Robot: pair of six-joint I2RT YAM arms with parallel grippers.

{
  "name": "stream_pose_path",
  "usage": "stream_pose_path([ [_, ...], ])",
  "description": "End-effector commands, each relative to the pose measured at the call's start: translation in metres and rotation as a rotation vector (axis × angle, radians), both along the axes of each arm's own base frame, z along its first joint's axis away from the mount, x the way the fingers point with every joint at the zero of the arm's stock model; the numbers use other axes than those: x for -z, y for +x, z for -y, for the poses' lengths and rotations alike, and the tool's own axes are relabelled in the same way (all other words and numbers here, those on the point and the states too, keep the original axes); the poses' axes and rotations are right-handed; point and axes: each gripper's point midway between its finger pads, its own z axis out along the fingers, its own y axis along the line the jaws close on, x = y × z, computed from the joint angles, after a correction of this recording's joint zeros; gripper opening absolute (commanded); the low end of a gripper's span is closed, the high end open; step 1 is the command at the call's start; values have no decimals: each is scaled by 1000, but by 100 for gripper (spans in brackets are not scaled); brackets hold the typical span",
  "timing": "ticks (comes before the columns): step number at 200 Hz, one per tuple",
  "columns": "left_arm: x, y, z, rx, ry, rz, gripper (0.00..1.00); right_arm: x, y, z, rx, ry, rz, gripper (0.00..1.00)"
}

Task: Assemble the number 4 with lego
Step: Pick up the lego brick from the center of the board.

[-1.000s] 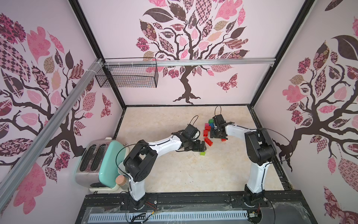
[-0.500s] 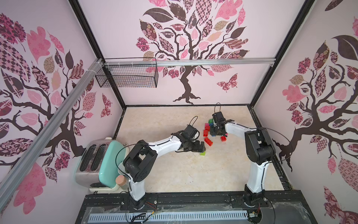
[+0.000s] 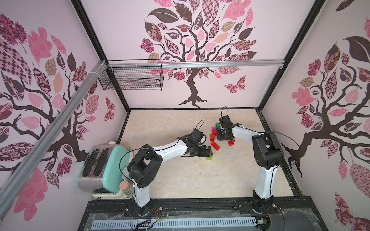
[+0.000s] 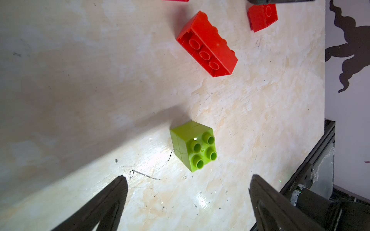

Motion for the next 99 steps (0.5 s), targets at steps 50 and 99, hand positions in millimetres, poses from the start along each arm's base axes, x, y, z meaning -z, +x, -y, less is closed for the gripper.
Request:
stream_pose_path([
  [50, 5, -1, -12, -22, 34, -14, 96, -33, -7, -1, -8, 40, 47, 15],
  [99, 4, 5, -13, -42, -7, -40, 49, -83, -98, -26, -35, 280, 42, 0],
])
